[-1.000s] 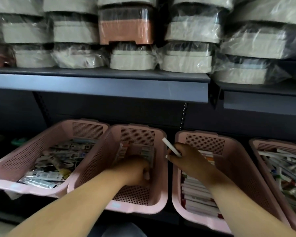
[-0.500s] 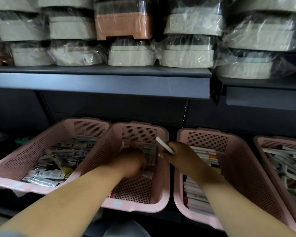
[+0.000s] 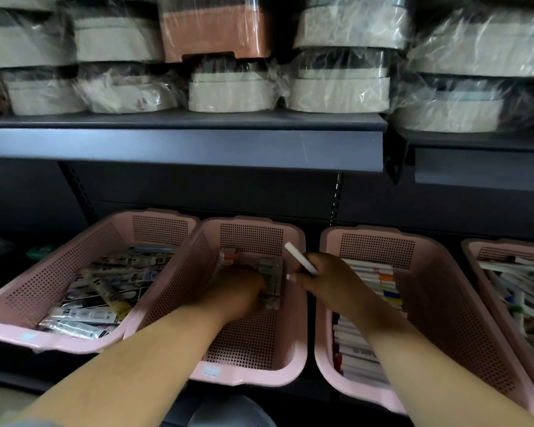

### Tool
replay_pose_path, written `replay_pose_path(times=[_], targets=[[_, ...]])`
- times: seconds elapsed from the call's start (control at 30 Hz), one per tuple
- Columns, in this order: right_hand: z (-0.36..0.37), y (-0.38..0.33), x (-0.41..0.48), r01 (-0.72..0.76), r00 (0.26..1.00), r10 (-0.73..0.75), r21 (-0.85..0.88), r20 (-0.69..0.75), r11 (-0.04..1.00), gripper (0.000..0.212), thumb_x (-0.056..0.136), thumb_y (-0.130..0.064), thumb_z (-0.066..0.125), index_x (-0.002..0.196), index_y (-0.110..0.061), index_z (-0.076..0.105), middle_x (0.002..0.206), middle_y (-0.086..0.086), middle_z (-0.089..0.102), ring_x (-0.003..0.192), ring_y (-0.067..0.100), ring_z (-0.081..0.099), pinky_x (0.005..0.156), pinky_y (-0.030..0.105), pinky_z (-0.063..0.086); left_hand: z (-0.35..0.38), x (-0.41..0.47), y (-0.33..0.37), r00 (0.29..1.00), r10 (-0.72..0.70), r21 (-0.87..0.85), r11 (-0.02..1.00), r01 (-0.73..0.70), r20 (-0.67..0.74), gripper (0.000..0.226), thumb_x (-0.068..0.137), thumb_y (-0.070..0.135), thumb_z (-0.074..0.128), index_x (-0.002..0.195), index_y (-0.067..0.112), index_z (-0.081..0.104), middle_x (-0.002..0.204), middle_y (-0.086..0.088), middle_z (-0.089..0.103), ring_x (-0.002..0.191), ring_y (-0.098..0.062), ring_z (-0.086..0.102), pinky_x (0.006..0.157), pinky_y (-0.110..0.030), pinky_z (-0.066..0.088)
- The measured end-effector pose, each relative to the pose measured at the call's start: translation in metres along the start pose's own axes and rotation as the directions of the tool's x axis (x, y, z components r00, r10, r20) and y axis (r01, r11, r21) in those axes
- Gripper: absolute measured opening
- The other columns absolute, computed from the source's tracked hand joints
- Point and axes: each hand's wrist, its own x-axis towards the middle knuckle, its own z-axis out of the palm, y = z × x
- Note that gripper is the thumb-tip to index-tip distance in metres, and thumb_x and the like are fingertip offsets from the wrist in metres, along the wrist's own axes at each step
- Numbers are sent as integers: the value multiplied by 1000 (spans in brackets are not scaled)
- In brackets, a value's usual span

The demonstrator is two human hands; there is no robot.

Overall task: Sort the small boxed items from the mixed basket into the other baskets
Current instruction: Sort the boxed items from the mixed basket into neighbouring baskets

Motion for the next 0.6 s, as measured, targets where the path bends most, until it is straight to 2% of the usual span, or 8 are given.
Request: replay_pose_path(times=[0.2, 0.43, 0.53, 0.6], targets=[[-1, -2, -1, 11, 1000, -10, -18, 2, 1000, 17, 89, -36, 72, 80, -27, 60, 72, -5, 59, 60, 6, 54, 54, 22, 34, 2, 6, 0, 999, -34, 75, 997, 32, 19, 22, 96, 30, 67, 114, 20, 76, 116, -4, 72, 109, -25, 67, 96, -33, 48], [-2, -3, -2, 10, 1000, -10, -21, 5, 1000, 23, 90, -36, 71, 74, -28, 56, 69, -5, 56, 57, 5, 52, 53, 20, 33, 1, 6, 0, 999, -32, 86, 996, 29, 44, 19, 97, 28, 66, 112, 20, 76, 113, -3, 72, 106, -24, 67, 97, -35, 51], [-4, -5, -3, 5, 1000, -5, -19, 0, 1000, 18, 88, -36, 73, 82, -24, 62, 73, -2, 61, 59, 10, 58, 52, 22, 38, -5, 3, -2, 1000, 0, 23, 1000, 0, 9, 18, 97, 34, 66, 109, 25, 75, 109, 2, 72, 102, -19, 67, 93, -32, 51], [-5, -7, -2, 1, 1000, -2, 18, 18, 1000, 17, 87, -34, 74, 89, -20, 64, 75, 2, 66, 62, 16, 65, 53, 28, 47, -13, 4, -5, 1000, 5, -96, 995, -7, -23, 15, 96, 37, 68, 109, 32, 73, 107, 11, 71, 99, -11, 66, 88, -27, 48]])
